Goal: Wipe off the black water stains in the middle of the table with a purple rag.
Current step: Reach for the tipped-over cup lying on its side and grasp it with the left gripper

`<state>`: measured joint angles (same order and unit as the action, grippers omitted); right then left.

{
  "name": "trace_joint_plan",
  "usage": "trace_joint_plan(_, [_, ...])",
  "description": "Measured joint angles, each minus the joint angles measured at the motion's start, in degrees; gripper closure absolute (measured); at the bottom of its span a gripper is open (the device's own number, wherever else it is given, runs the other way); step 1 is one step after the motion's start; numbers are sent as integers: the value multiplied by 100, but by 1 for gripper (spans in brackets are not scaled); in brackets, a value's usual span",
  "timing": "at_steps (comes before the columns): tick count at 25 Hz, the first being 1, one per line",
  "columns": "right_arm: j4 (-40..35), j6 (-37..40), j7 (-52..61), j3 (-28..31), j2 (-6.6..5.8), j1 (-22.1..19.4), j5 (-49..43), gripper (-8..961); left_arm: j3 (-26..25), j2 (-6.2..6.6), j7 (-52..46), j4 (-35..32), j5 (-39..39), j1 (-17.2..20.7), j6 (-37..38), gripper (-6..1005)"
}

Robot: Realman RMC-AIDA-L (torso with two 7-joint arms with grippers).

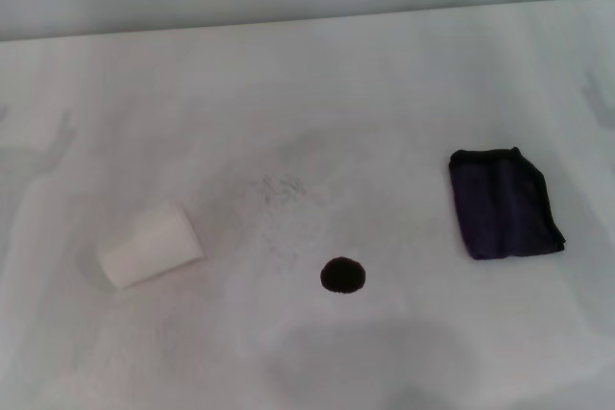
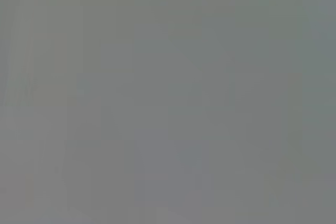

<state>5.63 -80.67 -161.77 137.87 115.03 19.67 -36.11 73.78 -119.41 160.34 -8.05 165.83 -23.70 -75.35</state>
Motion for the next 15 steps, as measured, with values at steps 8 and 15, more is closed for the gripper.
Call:
trace_joint_plan(8, [-4, -68, 133, -24, 10, 18, -16, 190, 20, 236, -834, -246, -476, 165, 115, 123])
trace_joint_plan(15, [-158, -142, 423, 19, 19, 22, -11, 194, -23, 697, -2324, -1117, -1627, 612, 150, 123])
